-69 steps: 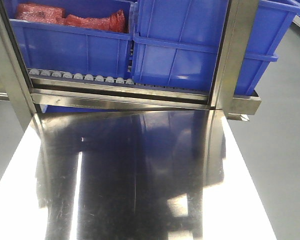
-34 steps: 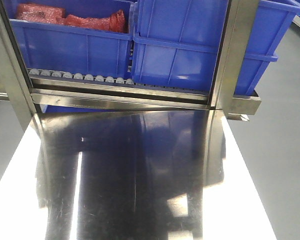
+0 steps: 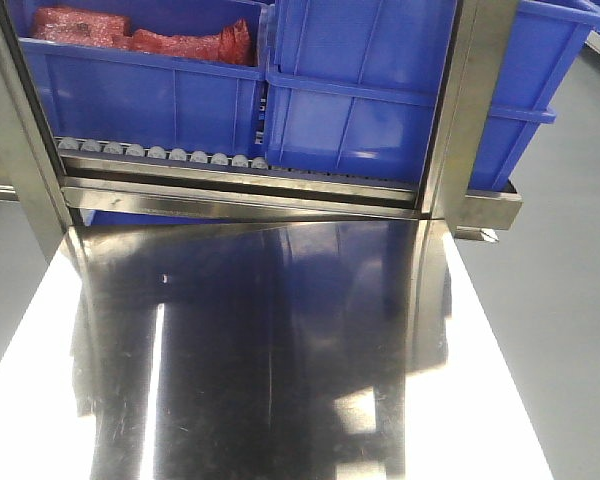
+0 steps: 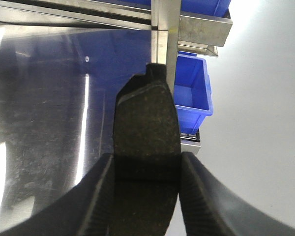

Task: Move and align brake pads A on conveyor
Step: 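Back the base away from the table holding both pads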

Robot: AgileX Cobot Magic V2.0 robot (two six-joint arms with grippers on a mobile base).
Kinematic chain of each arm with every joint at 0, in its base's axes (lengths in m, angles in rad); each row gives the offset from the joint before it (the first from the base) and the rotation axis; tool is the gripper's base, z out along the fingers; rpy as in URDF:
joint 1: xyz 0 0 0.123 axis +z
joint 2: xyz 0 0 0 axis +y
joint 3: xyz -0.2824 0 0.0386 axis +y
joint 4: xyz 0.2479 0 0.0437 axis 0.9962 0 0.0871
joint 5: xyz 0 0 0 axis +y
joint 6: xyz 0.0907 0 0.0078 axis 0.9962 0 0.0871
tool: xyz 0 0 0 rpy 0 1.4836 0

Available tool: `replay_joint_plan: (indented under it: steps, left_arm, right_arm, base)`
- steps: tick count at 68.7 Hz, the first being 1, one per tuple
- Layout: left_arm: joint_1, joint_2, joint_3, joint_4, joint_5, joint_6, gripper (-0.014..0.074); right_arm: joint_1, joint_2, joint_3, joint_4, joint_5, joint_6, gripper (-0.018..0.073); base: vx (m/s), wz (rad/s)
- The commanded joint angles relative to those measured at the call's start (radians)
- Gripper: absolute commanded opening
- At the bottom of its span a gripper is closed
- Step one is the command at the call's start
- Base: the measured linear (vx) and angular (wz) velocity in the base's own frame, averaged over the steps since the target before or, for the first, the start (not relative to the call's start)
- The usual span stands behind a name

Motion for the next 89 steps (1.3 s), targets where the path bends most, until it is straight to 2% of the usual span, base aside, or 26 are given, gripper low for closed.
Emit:
replay_joint_plan:
  steps: [1,62,89]
  left_arm:
    - [0.000,0.009,-0.028,0.012,-0.086,-0.001,-0.0006]
    - [0.000,0.009,-0.028,0.012,-0.086,-0.001,-0.0006]
    - [0.000,0.009,-0.028,0.012,-0.086,-0.001,-0.0006]
  right_arm:
    - [-0.008,0.008,-0.032,0.013,-0.085,-0.007,-0.0011]
    - [-0.008,0.008,-0.032,0.014,-0.085,-0.007,-0.0011]
    - [-0.008,0.008,-0.032,0.014,-0.085,-0.007,-0.0011]
  base:
    - [0.00,0.00]
    - [-0.01,0.01]
    - [-0.12,0.22]
